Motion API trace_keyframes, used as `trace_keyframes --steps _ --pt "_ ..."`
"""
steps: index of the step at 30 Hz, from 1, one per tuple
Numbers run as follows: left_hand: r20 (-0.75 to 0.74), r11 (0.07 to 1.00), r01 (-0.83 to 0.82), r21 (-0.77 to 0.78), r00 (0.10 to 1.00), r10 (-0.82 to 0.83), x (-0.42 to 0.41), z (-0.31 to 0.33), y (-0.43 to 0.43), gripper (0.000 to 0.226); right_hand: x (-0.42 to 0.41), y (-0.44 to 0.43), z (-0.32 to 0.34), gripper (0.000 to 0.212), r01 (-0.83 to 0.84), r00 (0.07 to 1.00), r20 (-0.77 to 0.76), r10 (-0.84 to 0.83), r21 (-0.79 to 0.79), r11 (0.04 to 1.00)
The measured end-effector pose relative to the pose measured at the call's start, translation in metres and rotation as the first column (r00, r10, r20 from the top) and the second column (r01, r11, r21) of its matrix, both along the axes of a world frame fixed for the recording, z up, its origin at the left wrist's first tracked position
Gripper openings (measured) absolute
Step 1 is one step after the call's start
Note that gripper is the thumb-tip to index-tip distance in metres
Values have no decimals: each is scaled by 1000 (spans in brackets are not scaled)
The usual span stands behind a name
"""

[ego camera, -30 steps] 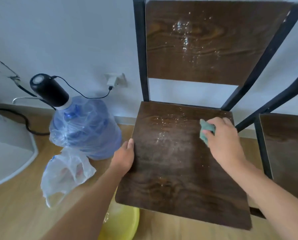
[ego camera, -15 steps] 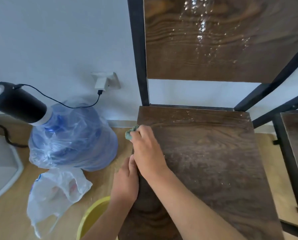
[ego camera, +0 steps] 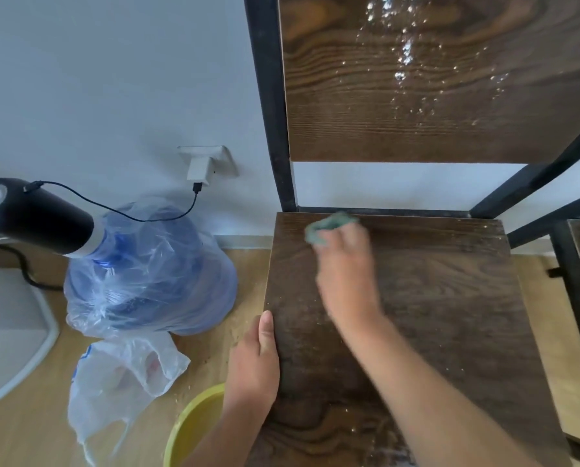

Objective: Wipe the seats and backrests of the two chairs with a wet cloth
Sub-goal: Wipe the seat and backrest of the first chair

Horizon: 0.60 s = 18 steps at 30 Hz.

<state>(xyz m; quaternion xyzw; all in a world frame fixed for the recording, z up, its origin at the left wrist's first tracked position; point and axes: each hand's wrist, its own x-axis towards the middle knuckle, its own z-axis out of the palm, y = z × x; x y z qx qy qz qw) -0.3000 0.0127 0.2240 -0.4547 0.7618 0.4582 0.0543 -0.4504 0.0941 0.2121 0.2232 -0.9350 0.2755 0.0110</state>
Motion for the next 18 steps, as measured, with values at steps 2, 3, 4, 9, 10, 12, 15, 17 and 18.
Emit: trace_keyframes --steps 2,3,4,9,10,12,15,17,18 --pt "-16 1000 19 -14 1000 -19 0 0 1 49 32 -34 3 34 -216 975 46 216 -16 976" --pt "-19 999 29 -17 999 -30 0 0 1 47 40 -40 6 36 -289 955 62 290 -28 957" --pt "-18 999 32 -17 999 -32 1 0 2 47 40 -39 11 36 -316 946 59 317 -28 948" --pt "-29 1000 -12 -10 1000 12 0 3 5 64 -33 71 8 28 -12 994 -102 34 210 978" --pt "-29 1000 -16 -2 999 15 0 4 5 65 -48 101 9 28 70 992 -121 -42 240 968" --pt "-12 1000 -12 6 1000 12 1 3 4 66 -71 156 14 29 214 975 -130 -182 311 926" --pt "-31 1000 -17 17 999 18 2 5 3 65 -91 213 29 22 455 883 -24 -469 289 842" --pt "-23 999 -24 22 999 25 2 6 3 65 -91 227 38 23 602 781 20 -625 243 760" --pt "-13 999 -28 17 1000 29 2 7 3 65 -87 226 42 25 629 768 14 -640 172 758"
